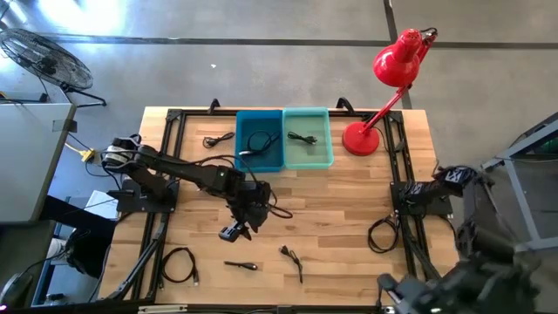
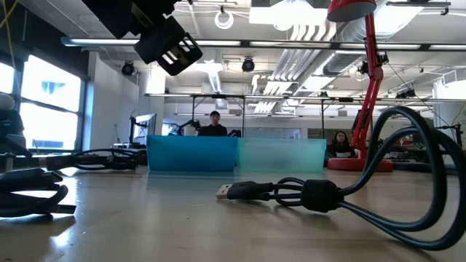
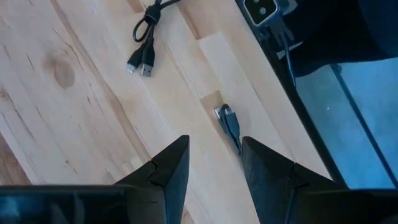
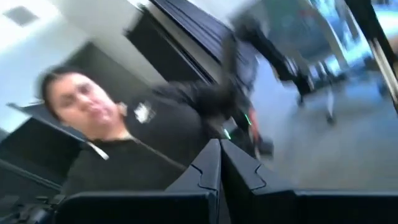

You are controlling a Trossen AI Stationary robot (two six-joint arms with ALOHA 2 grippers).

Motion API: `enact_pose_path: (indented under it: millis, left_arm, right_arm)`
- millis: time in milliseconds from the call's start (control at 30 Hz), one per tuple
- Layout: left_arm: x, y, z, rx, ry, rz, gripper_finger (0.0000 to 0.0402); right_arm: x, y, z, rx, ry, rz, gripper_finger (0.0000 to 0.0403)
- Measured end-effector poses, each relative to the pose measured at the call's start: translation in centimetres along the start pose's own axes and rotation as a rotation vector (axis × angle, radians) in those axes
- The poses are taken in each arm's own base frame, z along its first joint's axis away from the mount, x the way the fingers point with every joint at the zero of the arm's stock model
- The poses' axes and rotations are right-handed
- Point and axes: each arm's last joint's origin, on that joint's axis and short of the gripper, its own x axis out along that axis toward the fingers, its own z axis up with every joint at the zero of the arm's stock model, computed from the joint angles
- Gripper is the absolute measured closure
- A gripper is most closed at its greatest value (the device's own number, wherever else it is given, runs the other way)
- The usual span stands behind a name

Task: Pick & Place USB Port
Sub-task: Put the black USB cable into the green bin

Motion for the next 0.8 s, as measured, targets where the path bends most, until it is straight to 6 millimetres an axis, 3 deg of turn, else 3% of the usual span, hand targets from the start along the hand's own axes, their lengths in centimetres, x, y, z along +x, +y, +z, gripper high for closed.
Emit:
enact_pose_path:
  millis: [400, 667, 800]
  left_arm:
    - [0.0, 0.1, -0.2, 0.037, 0.015, 0.008, 0.0257]
    - [0.0, 0.1, -0.2, 0.041, 0.02, 0.032, 0.0257]
    - [0.0, 0.2, -0.2, 0.063, 0.021, 0.041, 0.0257]
  right_arm:
    - [2.2, -8.2, -4.5, 0.34, 0.168, -0.575, 0.0402]
    - [1.1, -13.8, -7.7, 0.634, 0.42, -1.087, 0.0402]
    - [1.1, -15.2, -9.2, 0.67, 0.521, -1.174, 0.0402]
